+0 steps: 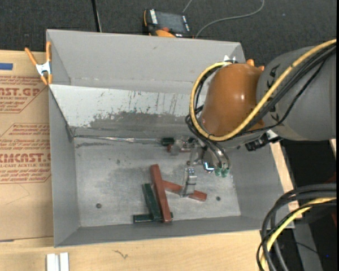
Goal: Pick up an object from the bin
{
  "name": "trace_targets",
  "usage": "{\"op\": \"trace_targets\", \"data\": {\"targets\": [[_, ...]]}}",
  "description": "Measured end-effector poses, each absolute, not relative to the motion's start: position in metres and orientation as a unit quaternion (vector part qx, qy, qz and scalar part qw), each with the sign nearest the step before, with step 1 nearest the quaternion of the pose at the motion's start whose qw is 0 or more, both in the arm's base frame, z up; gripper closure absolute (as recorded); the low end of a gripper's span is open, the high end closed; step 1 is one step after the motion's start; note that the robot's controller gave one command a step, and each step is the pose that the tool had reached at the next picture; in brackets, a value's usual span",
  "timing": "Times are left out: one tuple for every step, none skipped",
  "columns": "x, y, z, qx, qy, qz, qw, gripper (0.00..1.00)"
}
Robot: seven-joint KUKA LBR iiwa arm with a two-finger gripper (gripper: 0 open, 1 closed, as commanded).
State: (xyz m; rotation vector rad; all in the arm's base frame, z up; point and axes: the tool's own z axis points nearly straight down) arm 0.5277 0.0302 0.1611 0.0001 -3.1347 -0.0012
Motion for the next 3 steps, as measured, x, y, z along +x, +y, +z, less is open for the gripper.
{"op": "trace_targets", "data": {"targets": [[0.513,-0.024,0.065,-0.023,-1.0,0.0,0.004,0.0],[0.515,-0.022,0.07,-0.021,-1.0,0.0,0.0,1.0],[0.525,-0.029,0.234,-0.03,-1.0,0.0,-0.004,1.0]]}}
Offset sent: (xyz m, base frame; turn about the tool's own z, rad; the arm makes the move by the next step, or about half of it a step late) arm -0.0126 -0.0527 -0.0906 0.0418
